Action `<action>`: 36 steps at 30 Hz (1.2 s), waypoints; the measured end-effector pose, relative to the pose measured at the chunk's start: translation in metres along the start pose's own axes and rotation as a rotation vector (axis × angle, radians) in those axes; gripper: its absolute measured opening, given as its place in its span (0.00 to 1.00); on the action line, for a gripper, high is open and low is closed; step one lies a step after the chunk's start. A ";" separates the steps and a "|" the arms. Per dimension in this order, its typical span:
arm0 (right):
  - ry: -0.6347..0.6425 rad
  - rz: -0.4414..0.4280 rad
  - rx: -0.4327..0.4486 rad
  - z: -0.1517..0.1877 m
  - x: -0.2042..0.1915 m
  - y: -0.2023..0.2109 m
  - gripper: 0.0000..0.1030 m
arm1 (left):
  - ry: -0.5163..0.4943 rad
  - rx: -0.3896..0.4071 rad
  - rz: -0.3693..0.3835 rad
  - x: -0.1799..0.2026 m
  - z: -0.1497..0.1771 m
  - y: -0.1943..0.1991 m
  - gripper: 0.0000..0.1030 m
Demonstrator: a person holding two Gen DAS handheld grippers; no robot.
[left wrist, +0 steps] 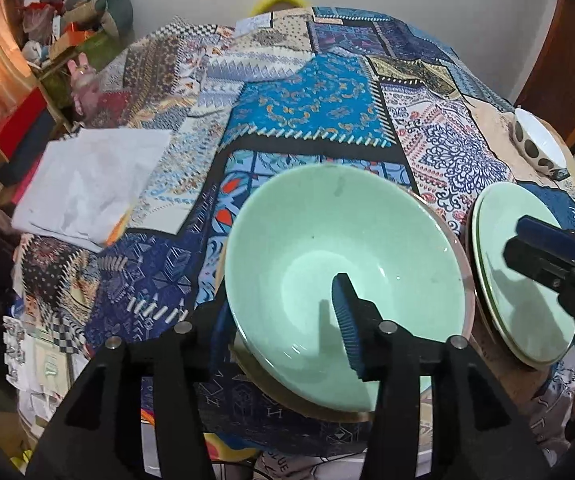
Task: Organize plates and bowls
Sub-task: 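Lower the mint green bowl into the pale pink bowl and open the left gripper, then move the left gripper to the white spotted-rim bowl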
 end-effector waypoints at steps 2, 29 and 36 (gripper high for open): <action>-0.009 0.016 0.020 -0.001 0.008 0.009 0.44 | 0.004 0.008 -0.006 0.000 -0.001 0.005 0.49; -0.302 0.282 0.135 0.009 0.199 0.103 0.56 | -0.138 0.230 0.128 0.136 -0.079 0.066 0.71; -0.388 0.296 0.117 0.007 0.252 0.100 0.56 | -0.226 0.246 0.142 0.194 -0.106 0.049 0.71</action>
Point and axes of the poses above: each gripper's, at about its wrist camera, not at the fingertips, and y roughly against the way its jaws point, x to its right, z to its underside, the point moved 2 cm from there along -y, roughly the way its jaws point, and after that the axes turned 12 degrees about -x, right-handed, at the moved point
